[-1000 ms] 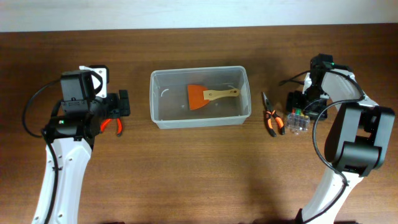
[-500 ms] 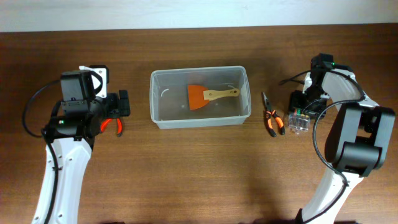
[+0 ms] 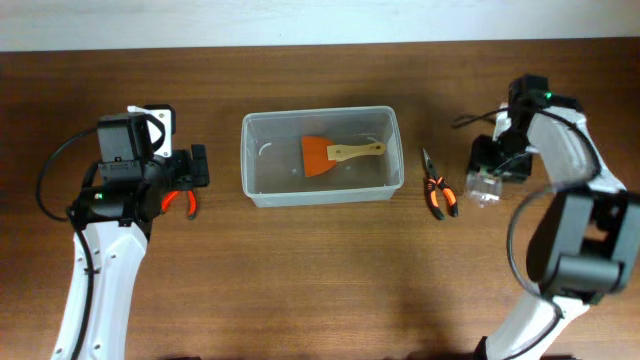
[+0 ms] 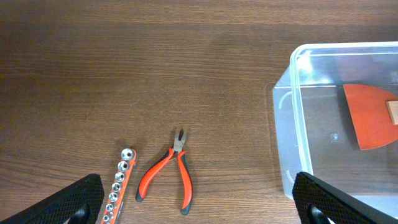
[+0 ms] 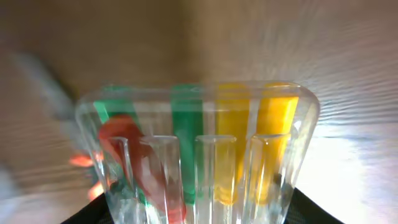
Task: Pack container
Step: 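Carry the screwdriver case into the container and release it, then lower the right gripper onto the orange-black needle-nose pliers and grasp, then carry the needle-nose pliers into the container and release them, then lower the left gripper onto the red cutting pliers and grasp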
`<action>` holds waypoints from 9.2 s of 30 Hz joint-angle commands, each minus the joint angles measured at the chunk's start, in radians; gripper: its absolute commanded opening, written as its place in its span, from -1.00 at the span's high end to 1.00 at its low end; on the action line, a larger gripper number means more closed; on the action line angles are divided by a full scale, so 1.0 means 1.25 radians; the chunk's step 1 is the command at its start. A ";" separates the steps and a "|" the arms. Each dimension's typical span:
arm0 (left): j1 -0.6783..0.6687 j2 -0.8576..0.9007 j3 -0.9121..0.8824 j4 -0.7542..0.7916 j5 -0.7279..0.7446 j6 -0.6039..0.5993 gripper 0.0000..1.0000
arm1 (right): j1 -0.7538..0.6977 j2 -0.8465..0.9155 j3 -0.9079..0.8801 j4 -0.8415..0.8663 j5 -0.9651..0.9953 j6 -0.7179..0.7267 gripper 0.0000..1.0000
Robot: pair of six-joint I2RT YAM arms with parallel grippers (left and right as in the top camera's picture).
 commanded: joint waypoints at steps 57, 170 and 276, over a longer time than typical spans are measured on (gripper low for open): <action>-0.003 0.003 0.015 0.002 -0.005 0.013 -0.98 | 0.366 0.086 0.629 -0.277 0.042 -0.333 -0.90; -0.003 0.003 0.015 0.002 -0.005 0.013 -0.98 | 0.420 -0.103 0.416 -0.212 -0.002 -0.287 0.92; 0.010 0.517 0.148 -0.098 -0.009 -0.164 -0.68 | -0.170 0.120 0.543 -0.378 -0.190 -0.258 -0.97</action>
